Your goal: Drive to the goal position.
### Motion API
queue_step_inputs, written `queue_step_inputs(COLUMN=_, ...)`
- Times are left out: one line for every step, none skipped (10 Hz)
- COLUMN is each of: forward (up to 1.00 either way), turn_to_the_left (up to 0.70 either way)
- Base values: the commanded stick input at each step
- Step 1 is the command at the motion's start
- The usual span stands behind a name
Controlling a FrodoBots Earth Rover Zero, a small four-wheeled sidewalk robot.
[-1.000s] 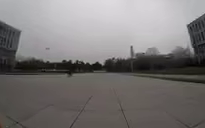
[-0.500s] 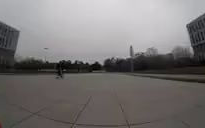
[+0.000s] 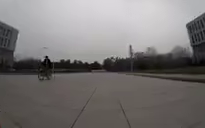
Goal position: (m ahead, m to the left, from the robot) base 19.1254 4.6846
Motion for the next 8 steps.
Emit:
queue_step_inputs(forward=0.7, turn_to_the_left=-0.01)
queue_step_inputs(forward=0.7, turn_to_the_left=-0.01)
queue_step_inputs(forward=0.7, turn_to_the_left=-0.01)
queue_step_inputs(forward=0.7, turn_to_the_left=-0.01)
queue_step_inputs(forward=0.7, turn_to_the_left=-0.01)
queue_step_inputs(forward=0.7, turn_to_the_left=-0.01)
queue_step_inputs(forward=0.7, turn_to_the_left=-0.01)
queue_step_inputs(forward=0.7, turn_to_the_left=-0.01)
